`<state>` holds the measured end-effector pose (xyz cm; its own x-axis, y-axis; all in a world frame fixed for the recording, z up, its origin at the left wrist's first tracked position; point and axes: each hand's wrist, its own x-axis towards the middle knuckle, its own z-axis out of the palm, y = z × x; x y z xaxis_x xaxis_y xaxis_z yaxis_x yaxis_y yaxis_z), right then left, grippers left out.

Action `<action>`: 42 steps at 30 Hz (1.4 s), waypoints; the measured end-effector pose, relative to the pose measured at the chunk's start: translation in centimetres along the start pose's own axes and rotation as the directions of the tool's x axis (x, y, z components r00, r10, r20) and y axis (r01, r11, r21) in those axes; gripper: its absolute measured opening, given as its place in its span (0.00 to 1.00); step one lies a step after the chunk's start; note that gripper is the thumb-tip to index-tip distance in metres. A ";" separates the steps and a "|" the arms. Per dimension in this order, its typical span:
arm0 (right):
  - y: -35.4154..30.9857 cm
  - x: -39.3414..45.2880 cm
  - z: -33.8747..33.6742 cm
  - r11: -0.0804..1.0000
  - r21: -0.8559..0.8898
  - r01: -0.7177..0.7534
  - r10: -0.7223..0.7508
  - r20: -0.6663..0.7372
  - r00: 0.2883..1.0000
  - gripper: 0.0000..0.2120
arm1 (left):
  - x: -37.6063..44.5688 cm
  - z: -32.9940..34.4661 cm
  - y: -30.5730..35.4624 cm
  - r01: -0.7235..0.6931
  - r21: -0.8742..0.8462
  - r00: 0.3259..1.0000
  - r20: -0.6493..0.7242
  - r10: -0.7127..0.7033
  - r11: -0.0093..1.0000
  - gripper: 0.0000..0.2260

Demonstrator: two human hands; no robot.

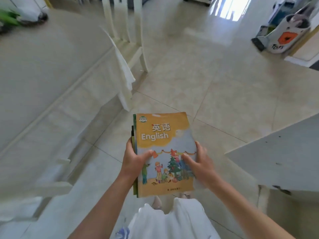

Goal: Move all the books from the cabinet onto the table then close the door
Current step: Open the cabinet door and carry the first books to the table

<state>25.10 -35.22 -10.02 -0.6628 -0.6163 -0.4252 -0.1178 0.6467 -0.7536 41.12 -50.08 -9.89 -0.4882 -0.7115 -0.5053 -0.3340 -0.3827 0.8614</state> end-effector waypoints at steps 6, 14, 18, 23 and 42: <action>-6.2 2.3 5.9 0.980 -0.072 0.183 -0.169 0.164 0.972 0.38 | 0.5 -7.6 -0.7 -0.102 -0.042 0.977 -0.190 0.092 0.994 0.35; -13.9 9.7 11.0 0.954 -0.064 0.293 -0.248 0.382 0.890 0.36 | 3.8 -13.3 0.5 -0.099 -0.119 0.909 -0.414 0.041 0.988 0.36; -18.7 13.8 13.7 0.936 -0.062 0.347 -0.275 0.487 0.829 0.36 | 5.4 -15.3 2.6 -0.126 -0.149 0.837 -0.547 0.024 0.981 0.32; -24.5 16.8 17.9 0.892 -0.083 0.444 -0.316 0.588 0.744 0.36 | 7.0 -19.1 4.0 -0.156 -0.220 0.751 -0.660 -0.029 0.963 0.26; -43.3 20.1 39.1 0.929 -0.136 0.343 -0.086 0.824 0.560 0.44 | 10.2 -42.7 7.7 -0.275 -0.211 0.606 -0.795 -0.001 0.938 0.24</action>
<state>45.74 -93.17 -5.55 0.2483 -0.7713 -0.5861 -0.4375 0.4505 -0.7782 67.94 -85.44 -6.21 0.3455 -0.8997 -0.2667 -0.0093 -0.2875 0.9577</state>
